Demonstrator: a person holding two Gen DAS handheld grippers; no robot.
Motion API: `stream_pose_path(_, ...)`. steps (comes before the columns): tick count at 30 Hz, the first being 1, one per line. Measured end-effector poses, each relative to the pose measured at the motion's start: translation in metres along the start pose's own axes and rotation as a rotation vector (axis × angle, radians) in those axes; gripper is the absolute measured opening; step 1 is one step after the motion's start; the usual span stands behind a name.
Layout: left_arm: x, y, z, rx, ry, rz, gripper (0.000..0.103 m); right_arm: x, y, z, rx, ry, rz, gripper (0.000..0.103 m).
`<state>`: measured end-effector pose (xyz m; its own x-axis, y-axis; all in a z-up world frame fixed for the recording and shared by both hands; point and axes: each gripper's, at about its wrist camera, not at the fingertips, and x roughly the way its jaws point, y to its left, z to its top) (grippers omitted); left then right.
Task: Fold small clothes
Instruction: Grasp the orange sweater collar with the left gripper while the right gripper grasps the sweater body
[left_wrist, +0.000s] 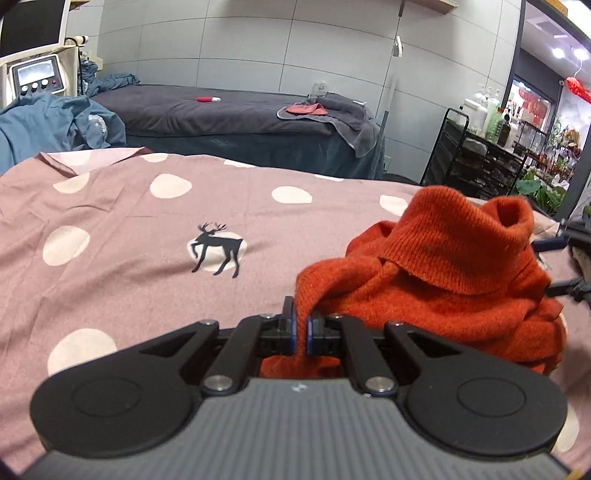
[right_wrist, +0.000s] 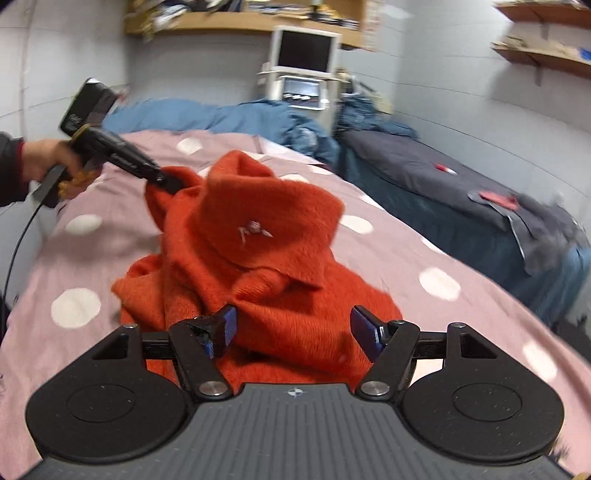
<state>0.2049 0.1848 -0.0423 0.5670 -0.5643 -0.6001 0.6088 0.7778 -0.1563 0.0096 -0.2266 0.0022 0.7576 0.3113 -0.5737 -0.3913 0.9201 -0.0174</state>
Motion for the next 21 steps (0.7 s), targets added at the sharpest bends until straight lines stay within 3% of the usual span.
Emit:
stream_pose_path(1,0.001,0.001,-0.005,-0.004,0.004,0.005,0.005,-0.004,-0.005,0.003,0.004,-0.006,0.030,0.103)
stream_pose_path(3,0.002,0.009,-0.013,-0.035,0.014,0.020,0.005,-0.006,-0.014,0.005,0.009,-0.012,-0.008,0.103)
stream_pose_path(5,0.005,0.018,-0.022,-0.076,0.029,0.034,0.006,0.002,-0.018,0.009,-0.028,0.039,-0.030,0.103)
stream_pose_path(10,0.007,0.024,-0.039,-0.117,0.046,0.030,0.006,0.024,0.007,0.023,-0.245,0.110,0.121,0.099)
stream_pose_path(13,0.006,0.024,-0.039,-0.122,0.042,0.027,0.007,0.043,0.024,0.026,-0.375,0.184,0.153,0.099)
stream_pose_path(15,0.006,0.026,-0.038,-0.137,0.041,0.018,0.007,0.058,0.027,0.022,-0.427,0.268,0.129,0.096)
stream_pose_path(18,0.010,0.023,-0.037,-0.114,0.048,0.017,0.009,0.075,0.029,0.011,-0.382,0.329,0.054,0.070)
stream_pose_path(19,0.011,0.020,-0.036,-0.098,0.051,0.021,0.009,0.072,0.026,0.012,-0.335,0.314,0.036,0.048)
stream_pose_path(21,0.013,0.013,-0.034,-0.067,0.055,0.030,0.009,0.058,0.020,0.017,-0.205,0.255,-0.006,0.015)
